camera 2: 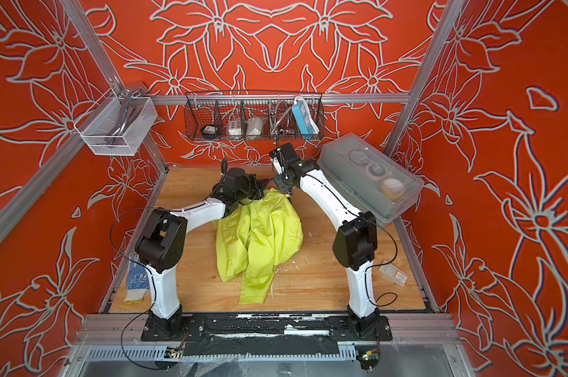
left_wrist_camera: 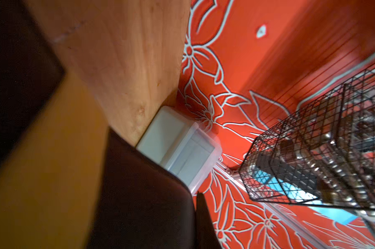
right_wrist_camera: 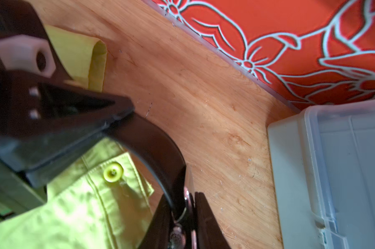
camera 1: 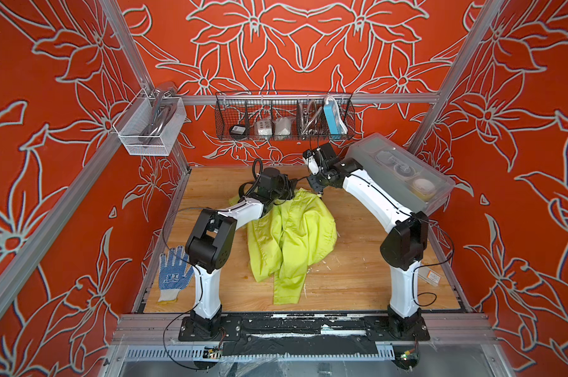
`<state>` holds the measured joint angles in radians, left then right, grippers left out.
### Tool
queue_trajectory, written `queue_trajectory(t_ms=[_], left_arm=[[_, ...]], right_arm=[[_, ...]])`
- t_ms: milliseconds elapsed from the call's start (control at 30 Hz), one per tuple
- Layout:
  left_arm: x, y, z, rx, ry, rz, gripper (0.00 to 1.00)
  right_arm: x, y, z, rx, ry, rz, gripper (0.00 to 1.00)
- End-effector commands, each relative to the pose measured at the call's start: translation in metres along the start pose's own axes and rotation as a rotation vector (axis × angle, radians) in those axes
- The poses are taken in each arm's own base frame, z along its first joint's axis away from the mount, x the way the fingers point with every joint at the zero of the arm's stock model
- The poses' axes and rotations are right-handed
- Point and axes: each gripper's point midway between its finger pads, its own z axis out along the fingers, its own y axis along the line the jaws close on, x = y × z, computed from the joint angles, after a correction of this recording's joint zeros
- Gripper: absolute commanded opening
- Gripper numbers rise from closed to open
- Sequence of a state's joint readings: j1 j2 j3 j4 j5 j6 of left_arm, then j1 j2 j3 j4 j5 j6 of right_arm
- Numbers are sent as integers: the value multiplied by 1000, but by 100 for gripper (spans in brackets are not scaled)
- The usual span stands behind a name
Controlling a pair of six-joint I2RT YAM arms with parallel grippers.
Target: Remove the belt from the trousers
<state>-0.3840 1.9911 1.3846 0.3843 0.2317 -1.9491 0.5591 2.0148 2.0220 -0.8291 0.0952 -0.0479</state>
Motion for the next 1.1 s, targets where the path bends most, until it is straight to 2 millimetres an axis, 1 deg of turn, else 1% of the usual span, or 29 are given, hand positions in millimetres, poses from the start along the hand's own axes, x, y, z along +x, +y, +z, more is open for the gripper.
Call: queue_trajectory(t_ms=[0,100,167,267,333,433,467,567,633,700,733,767,833,867,900,933,967,1000,1067], left_arm=[[-4,-2,12,13,-5,-13,0],[-14,-17,2,42,-19,-35,0],[-25,-34,-11,81,-25,-46,0],[-43,-62,-35,138,-45,-59,0],[-55,-78,-50,171,-69,-67,0],[-74,-101,-71,237,-101,-80,0],[-82,-110,-78,267,-111,-86,0],[-102,-126,-93,322,-129,-99,0],[-108,-123,-96,303,-119,-93,0],[-107,-109,-90,248,-94,-75,0],[-104,-98,-84,202,-62,-49,0],[-99,-86,-75,153,-30,-5,10],[-86,-57,-60,45,58,53,40],[-76,-47,-52,16,112,98,59],[-67,-39,-48,-8,155,132,66],[-57,-30,-45,-49,195,170,70],[-48,-23,-46,-92,227,222,71],[-39,-20,-49,-124,253,272,69],[-14,-17,-60,-183,331,409,63]], right_arm=[[-17,4,-25,8,-85,-18,0],[-2,-10,-15,34,-50,3,0],[13,-23,-5,60,-17,15,0],[36,-36,11,79,34,32,0],[51,-39,22,85,71,38,0],[66,-35,34,73,109,36,0],[68,-34,36,70,116,40,0],[69,-33,37,65,121,42,0],[64,-34,35,66,113,41,0],[59,-34,32,59,101,48,0],[55,-34,30,53,91,53,0],[50,-32,28,41,77,56,0],[38,-30,22,21,39,62,0],[32,-28,18,13,19,71,0],[27,-28,17,6,7,78,0],[21,-27,14,-3,-6,87,0],[17,-26,13,-11,-11,91,0],[15,-26,13,-12,-12,89,0],[10,-24,12,-14,-14,83,0]])
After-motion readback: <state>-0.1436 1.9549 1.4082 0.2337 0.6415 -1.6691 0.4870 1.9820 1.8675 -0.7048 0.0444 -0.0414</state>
